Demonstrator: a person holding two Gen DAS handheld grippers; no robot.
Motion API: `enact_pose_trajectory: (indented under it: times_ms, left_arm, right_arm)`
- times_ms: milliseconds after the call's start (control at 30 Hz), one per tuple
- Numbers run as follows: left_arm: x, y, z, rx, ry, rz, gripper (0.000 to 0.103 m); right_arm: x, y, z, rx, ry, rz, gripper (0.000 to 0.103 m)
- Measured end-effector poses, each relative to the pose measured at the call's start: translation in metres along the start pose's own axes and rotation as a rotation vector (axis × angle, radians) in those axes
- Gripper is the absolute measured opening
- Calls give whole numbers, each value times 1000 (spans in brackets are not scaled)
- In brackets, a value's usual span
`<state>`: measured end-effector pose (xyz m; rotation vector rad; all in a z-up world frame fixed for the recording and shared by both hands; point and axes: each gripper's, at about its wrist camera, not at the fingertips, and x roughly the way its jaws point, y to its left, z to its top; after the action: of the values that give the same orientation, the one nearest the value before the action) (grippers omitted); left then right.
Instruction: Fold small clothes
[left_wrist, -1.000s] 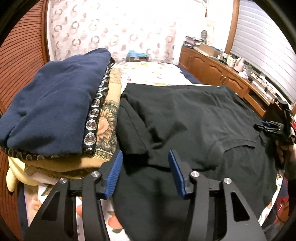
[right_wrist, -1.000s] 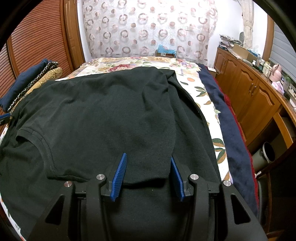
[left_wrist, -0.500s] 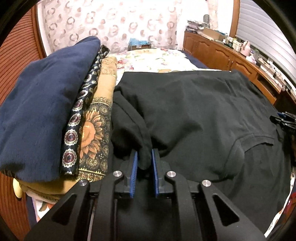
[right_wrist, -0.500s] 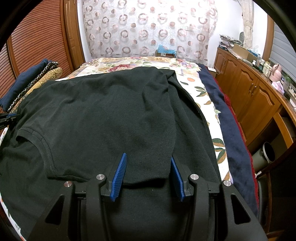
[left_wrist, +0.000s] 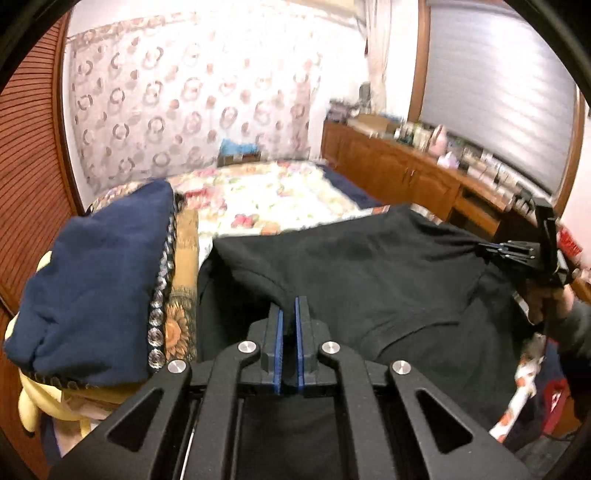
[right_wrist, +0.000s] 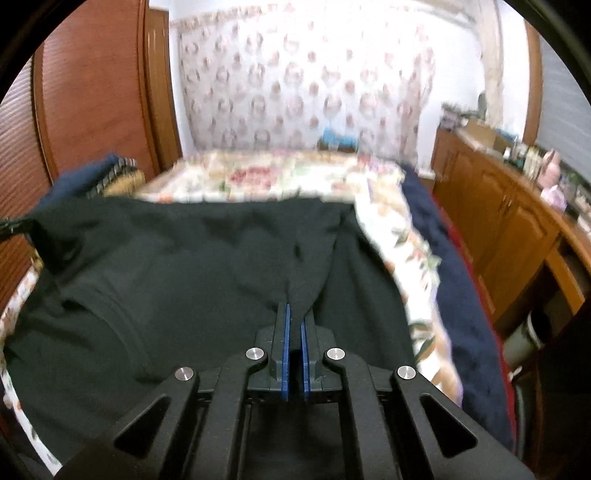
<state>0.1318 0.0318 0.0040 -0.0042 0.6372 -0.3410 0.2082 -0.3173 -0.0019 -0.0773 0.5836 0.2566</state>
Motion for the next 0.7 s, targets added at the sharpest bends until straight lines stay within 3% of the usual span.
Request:
enact_pose_trajectory:
  times_ms: [333, 567, 700]
  left_arm:
    - [-58, -4, -8, -42, -62, -62, 6]
    - [-86, -11, -31, -42, -54, -74, 6]
    - [-81, -12, -54, -58, -8, -61, 6]
  right_arm:
    - [-78, -15, 20, 16, -142, 21, 4]
    - [-119, -28, -8, 20, -131, 34, 4]
    - [-129, -29, -22, 12, -101, 22, 4]
